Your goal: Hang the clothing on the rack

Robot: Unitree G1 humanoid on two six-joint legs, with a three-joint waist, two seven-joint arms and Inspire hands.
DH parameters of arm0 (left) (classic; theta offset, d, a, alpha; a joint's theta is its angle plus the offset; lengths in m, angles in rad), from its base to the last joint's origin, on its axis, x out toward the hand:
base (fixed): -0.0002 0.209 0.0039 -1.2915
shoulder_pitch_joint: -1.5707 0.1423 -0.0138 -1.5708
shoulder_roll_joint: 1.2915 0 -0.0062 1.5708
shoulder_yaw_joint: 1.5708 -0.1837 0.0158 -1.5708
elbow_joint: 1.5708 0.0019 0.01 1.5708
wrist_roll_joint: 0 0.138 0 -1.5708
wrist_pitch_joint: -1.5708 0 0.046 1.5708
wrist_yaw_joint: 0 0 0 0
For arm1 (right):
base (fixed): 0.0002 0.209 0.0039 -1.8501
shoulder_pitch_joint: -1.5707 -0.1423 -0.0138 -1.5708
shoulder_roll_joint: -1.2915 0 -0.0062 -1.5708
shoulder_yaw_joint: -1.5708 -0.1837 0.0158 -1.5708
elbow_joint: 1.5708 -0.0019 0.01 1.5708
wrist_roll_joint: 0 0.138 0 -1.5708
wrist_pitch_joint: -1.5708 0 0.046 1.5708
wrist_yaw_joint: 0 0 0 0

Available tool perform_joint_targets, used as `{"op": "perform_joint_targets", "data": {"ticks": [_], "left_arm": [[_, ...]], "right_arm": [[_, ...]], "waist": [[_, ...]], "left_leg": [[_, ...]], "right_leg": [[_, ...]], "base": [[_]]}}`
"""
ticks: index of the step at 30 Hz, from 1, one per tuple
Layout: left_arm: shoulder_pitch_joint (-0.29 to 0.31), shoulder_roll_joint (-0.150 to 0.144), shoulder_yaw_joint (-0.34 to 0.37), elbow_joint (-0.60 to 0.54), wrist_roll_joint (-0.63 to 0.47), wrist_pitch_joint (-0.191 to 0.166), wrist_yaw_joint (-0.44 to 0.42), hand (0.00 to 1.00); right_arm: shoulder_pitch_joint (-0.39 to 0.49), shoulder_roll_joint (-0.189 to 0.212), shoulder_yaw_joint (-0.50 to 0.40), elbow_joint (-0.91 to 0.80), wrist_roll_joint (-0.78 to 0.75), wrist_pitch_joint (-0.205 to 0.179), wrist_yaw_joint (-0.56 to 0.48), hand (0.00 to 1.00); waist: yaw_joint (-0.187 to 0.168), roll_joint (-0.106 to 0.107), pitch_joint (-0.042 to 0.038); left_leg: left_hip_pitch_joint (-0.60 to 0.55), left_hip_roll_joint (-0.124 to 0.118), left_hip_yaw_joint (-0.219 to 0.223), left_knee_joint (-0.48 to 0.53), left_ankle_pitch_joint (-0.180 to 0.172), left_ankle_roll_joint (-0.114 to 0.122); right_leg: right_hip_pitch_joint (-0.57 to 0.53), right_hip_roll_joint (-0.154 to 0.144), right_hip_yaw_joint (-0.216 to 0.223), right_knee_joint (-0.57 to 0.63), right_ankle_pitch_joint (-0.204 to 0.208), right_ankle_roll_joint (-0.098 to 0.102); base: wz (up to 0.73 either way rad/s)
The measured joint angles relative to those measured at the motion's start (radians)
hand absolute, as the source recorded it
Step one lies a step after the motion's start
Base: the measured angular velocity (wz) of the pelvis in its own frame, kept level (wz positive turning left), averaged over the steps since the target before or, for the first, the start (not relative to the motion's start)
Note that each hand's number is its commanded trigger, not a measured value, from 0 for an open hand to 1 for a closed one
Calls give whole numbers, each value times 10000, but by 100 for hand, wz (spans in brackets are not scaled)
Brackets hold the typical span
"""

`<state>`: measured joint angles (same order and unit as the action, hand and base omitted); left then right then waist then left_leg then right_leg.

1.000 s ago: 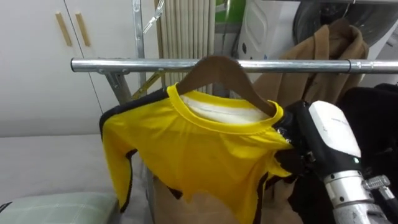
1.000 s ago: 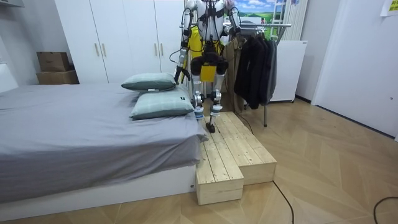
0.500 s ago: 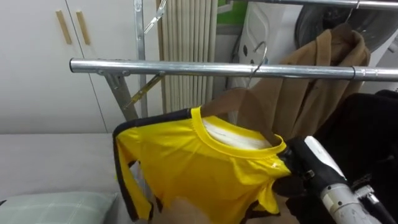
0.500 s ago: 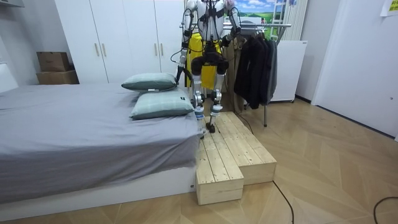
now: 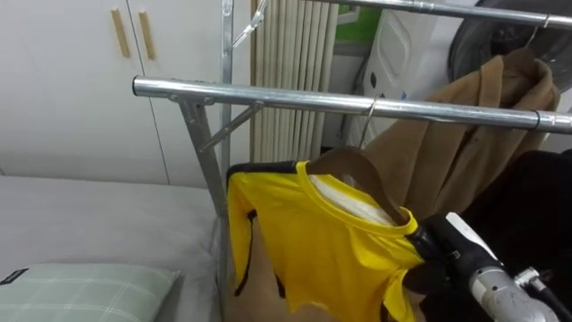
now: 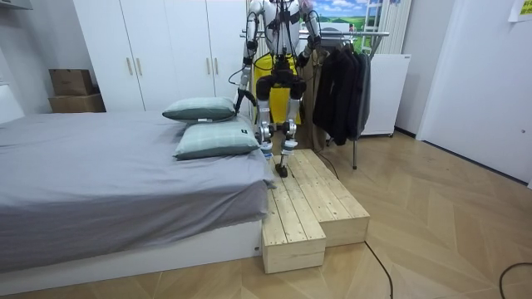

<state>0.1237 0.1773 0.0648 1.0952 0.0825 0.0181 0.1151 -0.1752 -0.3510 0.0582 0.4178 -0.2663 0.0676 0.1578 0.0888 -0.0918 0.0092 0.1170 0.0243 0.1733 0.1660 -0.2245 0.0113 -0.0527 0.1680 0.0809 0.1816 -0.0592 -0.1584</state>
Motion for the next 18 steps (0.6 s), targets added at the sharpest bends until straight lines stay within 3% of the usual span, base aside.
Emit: {"op": "perform_joint_targets", "data": {"ticks": [4, 8, 18], "left_arm": [[30, 1, -3, -80, -9, 1, 14, 0], [4, -6, -43, -70, -26, -21, 28, 0], [30, -5, -64, 161, -25, -24, -2, 0]], "right_arm": [[-6, 0, -1, 116, -2, -18, 15, 100], [-220, 12, -2, 1294, -78, -137, -30, 100], [-232, 20, -12, 1851, -262, -458, -225, 100]], "waist": [[-37, 43, 15], [-17, 52, 14], [13, 154, -4]], "left_leg": [[-8, -4, -237, 4, -2, -2], [-2, -42, -386, 9, -2, -3], [1, -81, -395, 18, -2, -2]], "right_leg": [[13, -16, -24, 5, -1, 2], [47, -22, -30, 4, -14, 25], [47, -31, -34, 19, -29, 52]], "base": [[3], [7], [0]]}}
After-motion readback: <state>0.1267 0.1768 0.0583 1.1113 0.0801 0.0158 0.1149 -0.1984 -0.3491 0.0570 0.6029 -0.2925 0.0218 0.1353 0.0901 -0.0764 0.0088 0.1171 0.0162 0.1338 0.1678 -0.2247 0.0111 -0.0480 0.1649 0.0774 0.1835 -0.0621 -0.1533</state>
